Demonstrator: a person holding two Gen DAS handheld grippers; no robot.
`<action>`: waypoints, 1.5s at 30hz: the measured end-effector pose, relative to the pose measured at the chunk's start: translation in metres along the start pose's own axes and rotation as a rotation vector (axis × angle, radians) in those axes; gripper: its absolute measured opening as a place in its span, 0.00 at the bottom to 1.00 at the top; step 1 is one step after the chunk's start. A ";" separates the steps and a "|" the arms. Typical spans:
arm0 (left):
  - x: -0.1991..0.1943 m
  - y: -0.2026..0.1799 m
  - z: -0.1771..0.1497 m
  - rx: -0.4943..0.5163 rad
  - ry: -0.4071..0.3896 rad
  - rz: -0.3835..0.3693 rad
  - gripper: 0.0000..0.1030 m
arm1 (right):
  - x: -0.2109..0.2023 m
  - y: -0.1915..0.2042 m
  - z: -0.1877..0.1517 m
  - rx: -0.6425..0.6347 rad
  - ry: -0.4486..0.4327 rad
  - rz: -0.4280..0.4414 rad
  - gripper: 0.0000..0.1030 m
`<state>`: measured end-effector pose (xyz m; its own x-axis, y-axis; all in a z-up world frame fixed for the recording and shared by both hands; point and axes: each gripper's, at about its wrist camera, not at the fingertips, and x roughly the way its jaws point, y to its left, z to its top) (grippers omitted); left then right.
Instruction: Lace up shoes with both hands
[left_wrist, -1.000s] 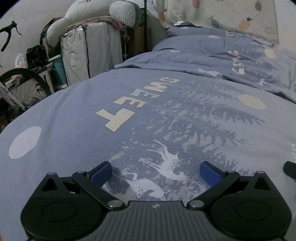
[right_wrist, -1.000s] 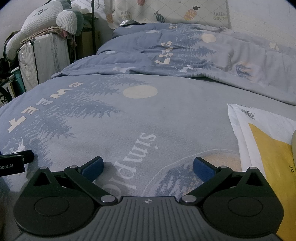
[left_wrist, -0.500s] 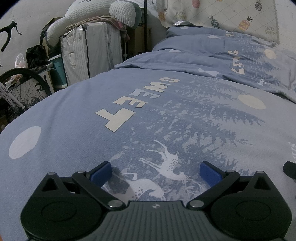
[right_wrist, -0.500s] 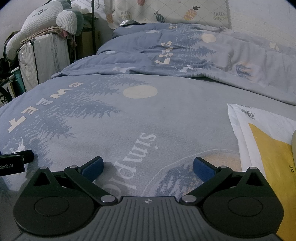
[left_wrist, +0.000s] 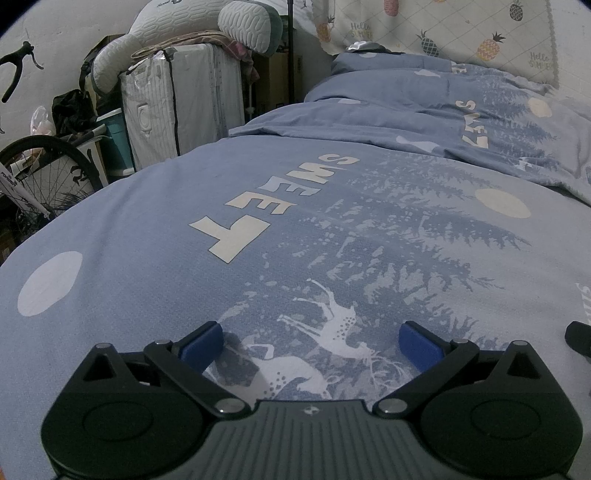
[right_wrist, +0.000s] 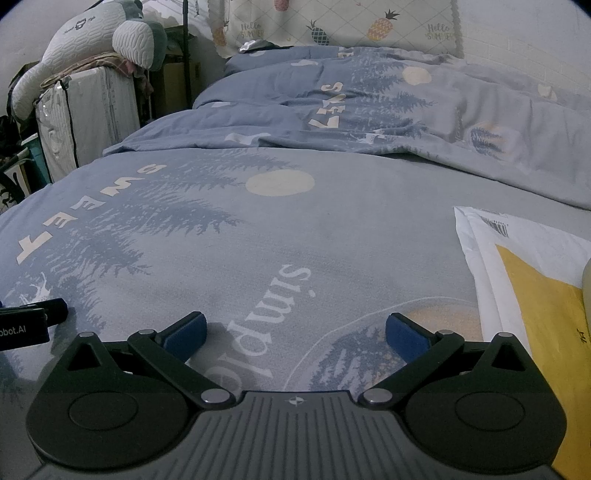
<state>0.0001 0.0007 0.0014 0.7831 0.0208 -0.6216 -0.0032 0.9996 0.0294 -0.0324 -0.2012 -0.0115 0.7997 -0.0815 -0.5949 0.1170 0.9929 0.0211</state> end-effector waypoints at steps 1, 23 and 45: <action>0.000 0.000 0.000 0.000 0.000 0.000 1.00 | 0.000 0.000 0.000 0.000 0.000 0.000 1.00; 0.001 -0.001 0.002 0.001 0.000 0.007 1.00 | 0.001 0.001 0.002 -0.006 0.002 -0.005 1.00; -0.145 -0.027 0.034 -0.229 -0.271 -0.331 1.00 | -0.171 -0.067 0.003 0.140 -0.227 0.166 1.00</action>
<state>-0.0917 -0.0301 0.1172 0.8988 -0.2750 -0.3413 0.1603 0.9310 -0.3280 -0.1756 -0.2544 0.0909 0.9240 0.0480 -0.3795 0.0410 0.9739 0.2231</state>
